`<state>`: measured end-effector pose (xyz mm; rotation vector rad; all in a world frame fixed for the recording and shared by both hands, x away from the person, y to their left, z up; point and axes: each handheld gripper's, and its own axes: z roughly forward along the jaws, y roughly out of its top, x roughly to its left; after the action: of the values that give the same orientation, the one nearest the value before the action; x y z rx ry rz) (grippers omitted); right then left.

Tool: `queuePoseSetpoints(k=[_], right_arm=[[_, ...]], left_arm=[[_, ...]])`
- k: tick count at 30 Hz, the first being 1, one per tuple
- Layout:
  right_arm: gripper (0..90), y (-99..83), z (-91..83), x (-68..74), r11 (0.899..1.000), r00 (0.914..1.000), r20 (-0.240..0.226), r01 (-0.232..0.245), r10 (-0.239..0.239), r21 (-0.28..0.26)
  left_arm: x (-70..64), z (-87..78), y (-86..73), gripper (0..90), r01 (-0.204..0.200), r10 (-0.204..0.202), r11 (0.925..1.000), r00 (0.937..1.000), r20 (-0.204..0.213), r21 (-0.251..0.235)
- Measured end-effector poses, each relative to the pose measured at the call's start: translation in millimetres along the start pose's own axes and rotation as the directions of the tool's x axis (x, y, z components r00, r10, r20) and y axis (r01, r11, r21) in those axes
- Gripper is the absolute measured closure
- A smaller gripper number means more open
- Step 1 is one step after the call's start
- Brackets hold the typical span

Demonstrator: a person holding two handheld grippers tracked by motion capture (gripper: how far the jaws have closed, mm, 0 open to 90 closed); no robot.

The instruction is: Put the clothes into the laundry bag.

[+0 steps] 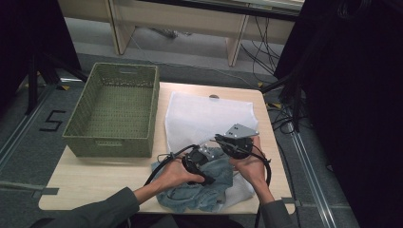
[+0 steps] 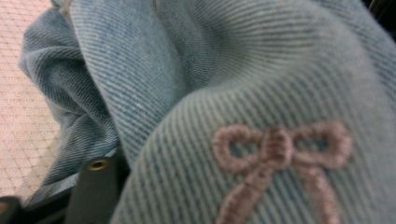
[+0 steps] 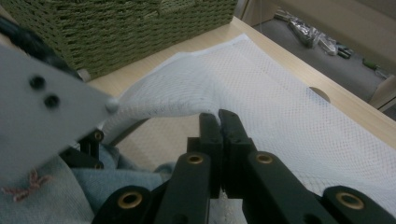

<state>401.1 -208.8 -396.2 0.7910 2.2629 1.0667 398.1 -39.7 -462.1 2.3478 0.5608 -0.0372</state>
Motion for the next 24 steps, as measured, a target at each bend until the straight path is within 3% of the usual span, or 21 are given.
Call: queuePoseSetpoints(k=[1, 3, 4, 5, 6, 7, 8, 9, 13, 16, 17, 18, 19, 20, 21, 22, 24], right_arm=[[89.9, -1.0, -0.1, -1.0, 1.0, 0.9998, 0.021, 0.004, -0.003, -0.013], [89.9, -2.4, -1.2, -2.1, 1.0, 0.9999, 0.01, -0.012, 0.012, 0.002], [89.9, -2.4, -1.2, -2.1, 1.0, 0.9999, 0.01, -0.012, 0.012, 0.002], [89.9, -3.8, -1.4, -4.4, 1.0, 0.9999, 0.012, -0.006, 0.006, -0.001], [89.9, -3.8, -1.4, -4.4, 1.0, 0.9999, 0.012, -0.006, 0.006, -0.001], [89.9, -4.3, -2.7, -4.4, 1.0, 0.9997, -0.001, -0.025, 0.025, 0.009], [89.9, -4.3, -2.7, -4.4, 1.0, 0.9997, -0.001, -0.025, 0.025, 0.009], [89.9, -4.5, -3.3, -4.5, 1.0, 0.9997, 0.008, -0.024, 0.024, -0.002], [89.9, -4.3, -3.8, -4.6, 1.0, 0.9996, -0.002, -0.028, 0.028, 0.003], [89.8, -4.5, -3.0, -4.3, 1.0, 0.9996, -0.002, -0.029, 0.029, 0.006], [89.8, -4.5, -3.0, -4.3, 1.0, 0.9996, -0.002, -0.029, 0.029, 0.006], [89.9, -4.4, -2.9, -4.0, 0.999, 0.9995, -0.001, -0.031, 0.031, 0.008], [89.9, -4.1, -2.8, -3.0, 0.999, 0.9995, 0.002, -0.032, 0.032, 0.003], [89.9, -4.1, -2.8, -3.0, 0.999, 0.9995, 0.002, -0.032, 0.032, 0.003], [89.9, -3.5, -3.1, -2.9, 1.0, 0.9996, -0.004, -0.027, 0.027, 0.005], [89.9, -2.8, -2.5, -2.7, 1.0, 1.0, 0.009, 0.005, -0.005, -0.012], [89.9, -1.7, -2.6, -1.5, 1.0, 0.9999, 0.003, 0.016, -0.016, -0.017]], left_arm=[[-3.9, -10.5, 2.4, 29.2, 0.013, -0.013, 0.9997, 0.9999, -0.001, -0.02], [-6.4, -25.0, 4.5, 22.1, -0.003, 0.002, 0.9979, 0.9999, -0.016, -0.064], [-6.4, -25.0, 4.5, 22.1, -0.003, 0.002, 0.9979, 0.9999, -0.016, -0.064], [-7.1, -42.0, 7.5, 21.8, -0.006, 0.004, 0.9946, 0.9997, -0.023, -0.103], [-7.1, -42.0, 7.5, 21.0, -0.006, 0.004, 0.9946, 0.9997, -0.023, -0.103], [-7.7, -60.0, 9.9, 20.6, 0.001, -0.005, 0.9907, 0.9996, -0.027, -0.136], [-7.7, -60.0, 9.9, 19.6, 0.001, -0.005, 0.9907, 0.9996, -0.027, -0.136], [-9.5, -77.2, 9.9, 18.7, 0.008, -0.01, 0.9869, 0.9999, -0.012, -0.161], [-9.1, -100.7, 0.9, 21.7, -0.014, 0.01, 0.9866, 0.9997, -0.023, -0.163], [-8.0, -99.7, -5.6, 33.9, -0.03, 0.029, 0.9896, 0.9995, -0.011, -0.141], [-7.8, -95.5, -8.8, 33.9, -0.033, 0.034, 0.9921, 0.9994, 0.008, -0.121], [-8.5, -89.4, -11.5, 42.0, -0.048, 0.05, 0.9935, 0.9985, 0.022, -0.103], [-12.2, -74.7, -13.7, 57.4, -0.063, 0.064, 0.9948, 0.9979, 0.01, -0.081], [-12.2, -74.7, -13.7, 64.9, -0.063, 0.064, 0.9948, 0.9979, 0.01, -0.081], [-12.7, -68.3, -12.8, 64.9, -0.102, 0.101, 0.9932, 0.9948, -0.014, -0.057], [-13.9, -61.1, -11.3, 71.6, -0.105, 0.104, 0.993, 0.9942, -0.027, -0.054], [-13.5, -39.3, -7.1, 73.9, -0.091, 0.087, 0.9931, 0.9946, -0.056, -0.073]])
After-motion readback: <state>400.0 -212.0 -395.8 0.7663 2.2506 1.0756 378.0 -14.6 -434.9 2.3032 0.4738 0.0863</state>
